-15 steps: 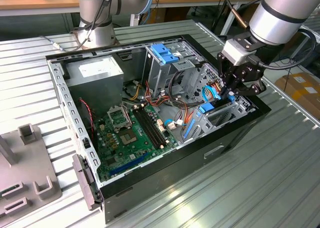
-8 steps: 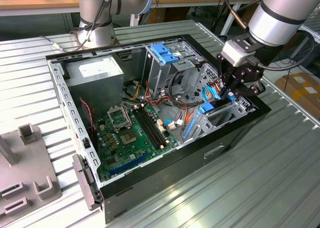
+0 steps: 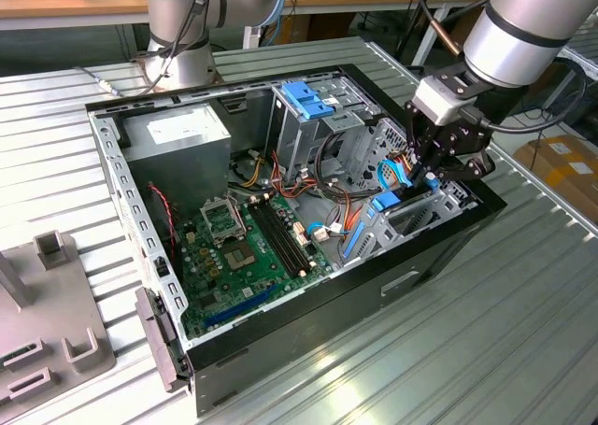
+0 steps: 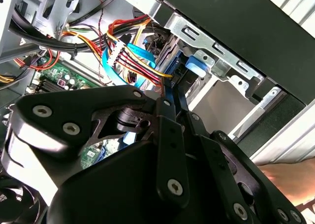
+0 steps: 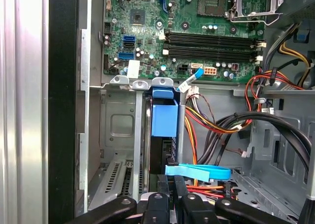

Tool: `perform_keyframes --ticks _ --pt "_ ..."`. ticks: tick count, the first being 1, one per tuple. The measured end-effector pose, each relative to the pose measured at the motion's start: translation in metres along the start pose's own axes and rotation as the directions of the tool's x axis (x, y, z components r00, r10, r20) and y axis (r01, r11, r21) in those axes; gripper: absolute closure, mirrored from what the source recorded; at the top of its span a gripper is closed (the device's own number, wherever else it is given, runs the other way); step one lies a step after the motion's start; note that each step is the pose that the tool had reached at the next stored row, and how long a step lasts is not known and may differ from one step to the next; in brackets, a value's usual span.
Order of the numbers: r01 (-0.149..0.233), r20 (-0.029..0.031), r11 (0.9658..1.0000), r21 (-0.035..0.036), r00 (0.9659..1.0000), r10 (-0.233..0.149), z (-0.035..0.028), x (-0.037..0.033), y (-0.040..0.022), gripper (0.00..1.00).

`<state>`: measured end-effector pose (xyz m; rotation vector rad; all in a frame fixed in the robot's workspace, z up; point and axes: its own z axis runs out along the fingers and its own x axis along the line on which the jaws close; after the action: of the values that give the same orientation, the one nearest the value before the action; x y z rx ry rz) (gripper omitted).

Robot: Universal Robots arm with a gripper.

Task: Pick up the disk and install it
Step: 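Insert the second disk wire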

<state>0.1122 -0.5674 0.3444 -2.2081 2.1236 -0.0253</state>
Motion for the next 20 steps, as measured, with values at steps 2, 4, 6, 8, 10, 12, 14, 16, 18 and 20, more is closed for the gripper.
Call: perform_keyframes --ticks 2,4,6,8,10,12,14,16,18,20 --pt "0.000 -0.0002 1.0000 0.0000 1.0000 0.000 0.0005 0.0000 0.0000 0.84" --pt "0.000 0.0002 1.0000 0.0000 1.0000 0.000 0.0012 0.0000 0.0001 0.84" --pt "0.000 0.0000 1.0000 0.0000 1.0000 0.000 0.0012 0.0000 0.0001 0.84" --pt "0.000 0.0002 1.0000 0.0000 1.0000 0.000 0.0018 0.0000 0.0001 0.84" --pt "0.000 0.0000 1.0000 0.0000 1.0000 0.000 0.0023 0.0001 0.0001 0.84" --pt "0.000 0.0000 1.0000 0.0000 1.0000 0.000 0.0024 0.0001 0.0002 0.84" --pt "0.000 0.0005 1.0000 0.0001 1.0000 0.000 0.0027 0.0001 0.0002 0.83" --pt "0.000 0.0000 1.0000 0.0000 1.0000 0.000 0.0025 0.0001 0.0001 0.70" --pt "0.000 0.0000 1.0000 0.0000 1.0000 0.000 0.0021 0.0001 -0.0006 0.70" --pt "0.000 -0.0002 1.0000 -0.0003 1.0000 0.000 0.0013 0.0002 -0.0032 0.70"
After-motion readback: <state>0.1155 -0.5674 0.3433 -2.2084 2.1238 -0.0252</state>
